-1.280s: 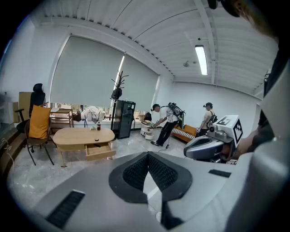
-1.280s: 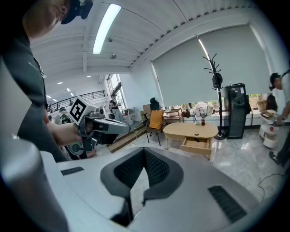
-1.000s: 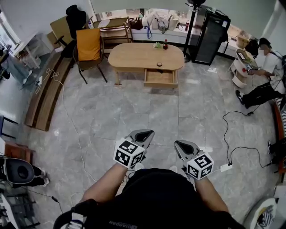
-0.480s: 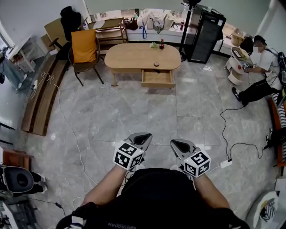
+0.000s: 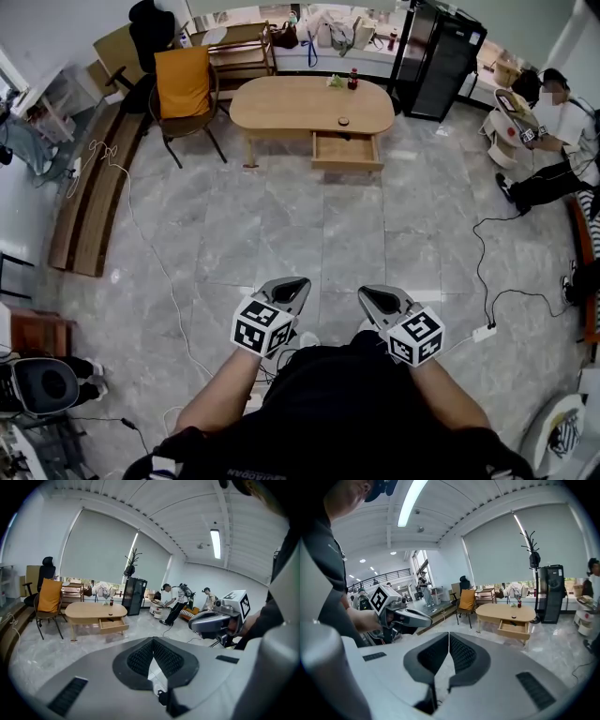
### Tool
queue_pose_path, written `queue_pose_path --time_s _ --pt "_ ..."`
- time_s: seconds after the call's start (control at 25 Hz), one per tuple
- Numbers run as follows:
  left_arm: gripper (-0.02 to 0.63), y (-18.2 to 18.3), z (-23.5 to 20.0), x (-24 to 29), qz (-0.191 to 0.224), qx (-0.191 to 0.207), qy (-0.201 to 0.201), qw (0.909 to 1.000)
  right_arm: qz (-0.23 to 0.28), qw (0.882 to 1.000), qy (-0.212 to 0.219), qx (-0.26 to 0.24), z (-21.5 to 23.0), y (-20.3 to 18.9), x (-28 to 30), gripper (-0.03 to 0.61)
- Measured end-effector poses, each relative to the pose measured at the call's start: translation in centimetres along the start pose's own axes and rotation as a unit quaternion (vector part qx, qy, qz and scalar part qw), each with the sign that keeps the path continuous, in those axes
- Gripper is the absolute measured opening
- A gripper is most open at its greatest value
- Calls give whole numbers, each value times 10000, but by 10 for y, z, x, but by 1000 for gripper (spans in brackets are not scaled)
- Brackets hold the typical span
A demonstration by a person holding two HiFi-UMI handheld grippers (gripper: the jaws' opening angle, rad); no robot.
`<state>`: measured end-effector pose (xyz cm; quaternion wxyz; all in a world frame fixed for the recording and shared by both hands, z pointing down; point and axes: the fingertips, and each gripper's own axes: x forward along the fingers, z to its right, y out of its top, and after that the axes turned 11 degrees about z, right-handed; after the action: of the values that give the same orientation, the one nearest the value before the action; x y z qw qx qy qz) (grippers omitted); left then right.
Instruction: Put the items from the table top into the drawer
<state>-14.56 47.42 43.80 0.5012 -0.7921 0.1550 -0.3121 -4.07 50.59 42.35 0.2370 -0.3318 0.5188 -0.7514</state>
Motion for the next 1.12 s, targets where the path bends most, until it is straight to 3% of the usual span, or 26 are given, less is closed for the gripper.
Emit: queue_pose_path --time_s 0.28,0.48,0.68,1.12 --pt "5 11 -22 1 152 -99 107 9998 17 9998 182 -87 4 14 37 5" --pt "5 26 -40 20 99 -62 254 9996 91 9994 336 -57 30 29 62 5" --pt "5 47 -68 55 29 33 381 9993 302 9989 364 38 78 48 92 5" --pt "5 131 -96 197 14 275 330 9991 438 9985 318 36 225 104 121 5"
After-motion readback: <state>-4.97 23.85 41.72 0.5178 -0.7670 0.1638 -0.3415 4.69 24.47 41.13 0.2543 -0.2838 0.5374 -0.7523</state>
